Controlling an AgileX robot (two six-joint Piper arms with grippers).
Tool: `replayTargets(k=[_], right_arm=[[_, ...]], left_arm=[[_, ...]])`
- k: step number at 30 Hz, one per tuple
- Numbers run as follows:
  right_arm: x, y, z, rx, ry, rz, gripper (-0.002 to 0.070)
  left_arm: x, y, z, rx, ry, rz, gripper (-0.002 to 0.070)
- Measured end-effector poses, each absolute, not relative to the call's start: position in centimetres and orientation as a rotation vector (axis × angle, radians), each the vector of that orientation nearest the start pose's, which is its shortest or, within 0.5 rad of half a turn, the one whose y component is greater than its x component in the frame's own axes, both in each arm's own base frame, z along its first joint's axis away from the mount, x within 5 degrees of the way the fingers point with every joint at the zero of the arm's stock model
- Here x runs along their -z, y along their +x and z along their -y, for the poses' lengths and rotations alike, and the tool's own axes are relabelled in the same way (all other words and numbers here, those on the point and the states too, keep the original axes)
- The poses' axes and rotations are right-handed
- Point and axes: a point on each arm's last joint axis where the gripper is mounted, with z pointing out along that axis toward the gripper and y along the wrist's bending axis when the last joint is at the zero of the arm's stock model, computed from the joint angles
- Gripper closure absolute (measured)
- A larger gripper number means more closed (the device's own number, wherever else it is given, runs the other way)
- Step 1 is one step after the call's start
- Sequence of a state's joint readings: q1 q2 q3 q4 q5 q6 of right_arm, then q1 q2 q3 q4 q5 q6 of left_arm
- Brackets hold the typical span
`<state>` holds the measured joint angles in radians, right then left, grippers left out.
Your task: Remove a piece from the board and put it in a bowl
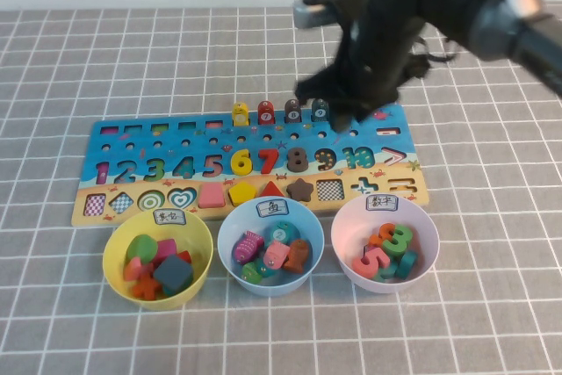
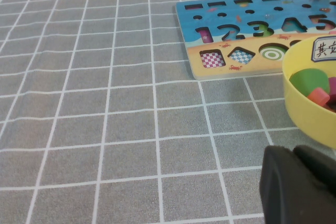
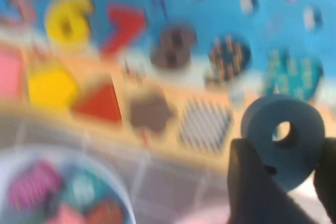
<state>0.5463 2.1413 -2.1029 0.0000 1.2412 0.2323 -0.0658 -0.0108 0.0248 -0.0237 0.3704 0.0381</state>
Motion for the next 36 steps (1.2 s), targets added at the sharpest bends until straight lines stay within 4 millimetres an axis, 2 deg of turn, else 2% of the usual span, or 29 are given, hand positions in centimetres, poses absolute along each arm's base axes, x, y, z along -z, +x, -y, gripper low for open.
replayTargets(k=[4,6,11,16,20,27,36], right_arm=[[-29.4,37.0,-22.5,-0.175,-0.440,-2.790,0.0451],[-30.2,35.1,-21.4,-0.203,-0.433,-2.751,0.0451],[-30.2,30.4,-18.9,-0.277,-0.417,-2.648,0.0451],[-29.5,25.8,-17.1,-0.378,-0.386,-2.604,0.0451],[-28.4,23.3,-16.0,-0.412,-0.375,-2.617,0.0451],[-26.4,21.1,-14.5,-0.418,-0.358,-2.598,0.0451],[-25.3,21.0,-14.3,-0.423,-0.370,-2.543,0.0451]], left_arm=[[-17.2,5.2,0.4,0.042,0.082,-1.866,0.0680],[-17.2,5.2,0.4,0.042,0.082,-1.866,0.0680],[-17.2,5.2,0.4,0.042,0.082,-1.866,0.0679],[-17.2,5.2,0.4,0.042,0.082,-1.866,0.0680],[-17.2,5.2,0.4,0.042,0.082,-1.866,0.0680],[-17.2,5.2,0.4,0.042,0.082,-1.866,0.0680],[-17.2,5.2,0.4,0.042,0.082,-1.866,0.0680]])
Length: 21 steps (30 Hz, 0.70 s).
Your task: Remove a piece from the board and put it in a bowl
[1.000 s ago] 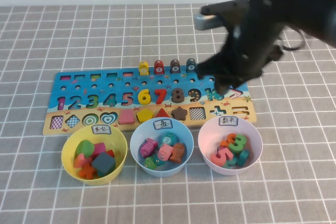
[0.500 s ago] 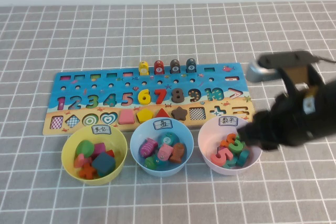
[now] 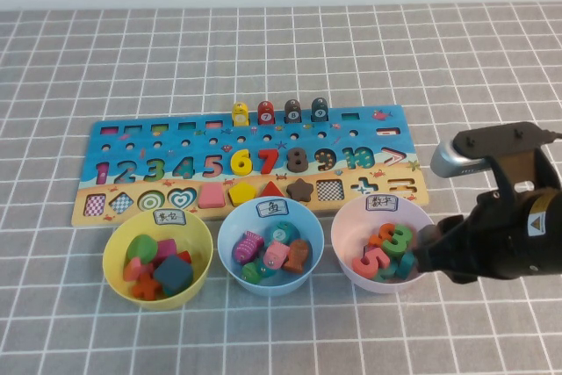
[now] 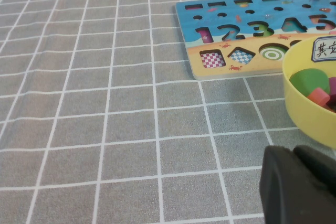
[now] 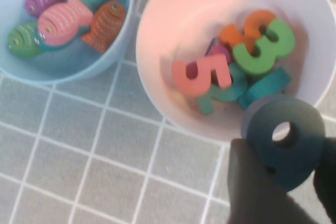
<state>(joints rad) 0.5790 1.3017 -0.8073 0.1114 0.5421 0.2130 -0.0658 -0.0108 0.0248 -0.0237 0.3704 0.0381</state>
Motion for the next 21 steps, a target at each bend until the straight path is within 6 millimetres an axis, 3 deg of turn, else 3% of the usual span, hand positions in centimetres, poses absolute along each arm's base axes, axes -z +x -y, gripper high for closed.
replayTargets(k=[10,21], right_arm=[[-24.7,20.6,-15.9,-0.489,-0.386,-2.541,0.0451],[-23.1,23.3,-17.9,-0.468,-0.378,-2.619,0.0451]], left_arm=[[-17.2,5.2,0.4,0.042,0.082,-1.866,0.0680],[-17.2,5.2,0.4,0.042,0.082,-1.866,0.0680]])
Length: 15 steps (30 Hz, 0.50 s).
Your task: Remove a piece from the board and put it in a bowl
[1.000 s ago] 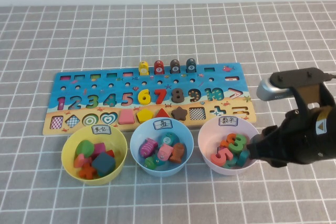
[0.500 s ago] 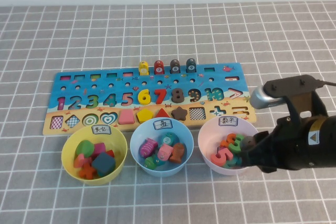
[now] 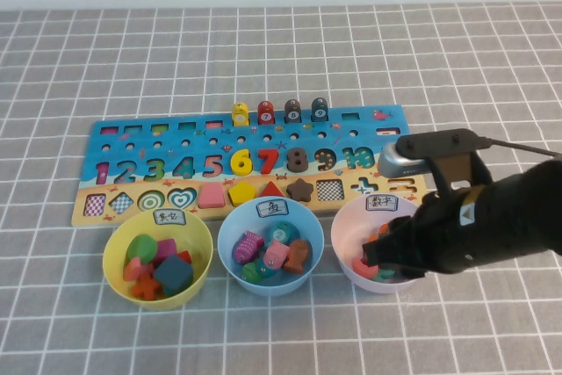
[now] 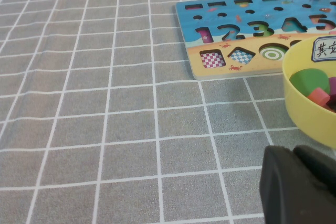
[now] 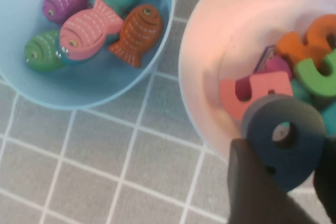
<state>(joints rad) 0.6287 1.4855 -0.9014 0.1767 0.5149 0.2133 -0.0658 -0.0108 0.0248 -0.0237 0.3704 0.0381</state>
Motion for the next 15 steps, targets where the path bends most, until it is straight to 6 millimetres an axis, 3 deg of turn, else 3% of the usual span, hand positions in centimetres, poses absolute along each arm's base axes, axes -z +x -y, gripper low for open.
replayTargets(k=[15], right_arm=[[-20.7,25.9,-18.8,-0.389,-0.389,-2.715,0.0451]], left_arm=[[-17.2,5.2,0.4,0.042,0.082,-1.866,0.0680]])
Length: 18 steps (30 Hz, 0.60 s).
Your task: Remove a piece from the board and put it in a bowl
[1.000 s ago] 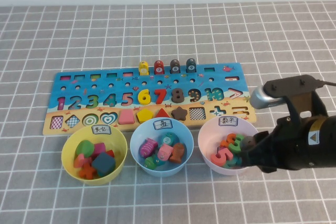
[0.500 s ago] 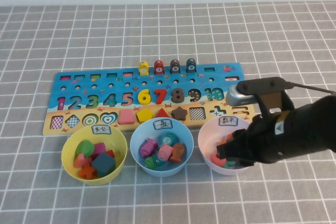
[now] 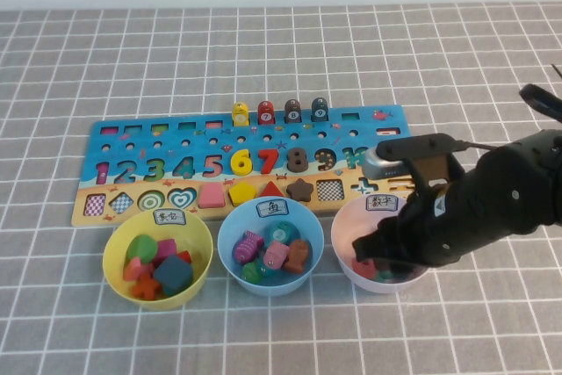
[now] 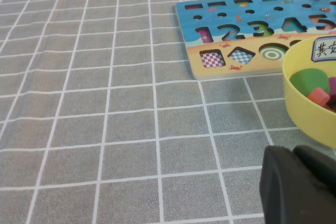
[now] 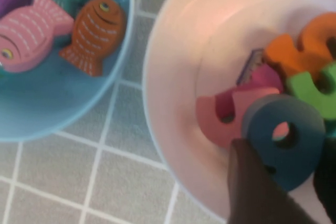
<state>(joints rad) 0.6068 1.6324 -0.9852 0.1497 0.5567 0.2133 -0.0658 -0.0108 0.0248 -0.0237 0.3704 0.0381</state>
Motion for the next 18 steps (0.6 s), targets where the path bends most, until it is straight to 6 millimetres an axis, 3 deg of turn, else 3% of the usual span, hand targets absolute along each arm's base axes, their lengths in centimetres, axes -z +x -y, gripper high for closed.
replayTargets(k=[11,16,18], right_arm=[[-21.11,26.29,-19.10,-0.392,-0.393,-2.697,0.0326],[-21.07,26.22,-19.05,-0.386,-0.398,-2.708,0.0323],[-21.09,26.05,-18.96,-0.379,-0.402,-2.726,0.0355]], left_arm=[[-17.21,5.25,0.42,0.042,0.082,-1.866,0.0680],[-17.21,5.25,0.42,0.042,0.082,-1.866,0.0680],[-17.21,5.25,0.42,0.042,0.082,-1.866,0.0680]])
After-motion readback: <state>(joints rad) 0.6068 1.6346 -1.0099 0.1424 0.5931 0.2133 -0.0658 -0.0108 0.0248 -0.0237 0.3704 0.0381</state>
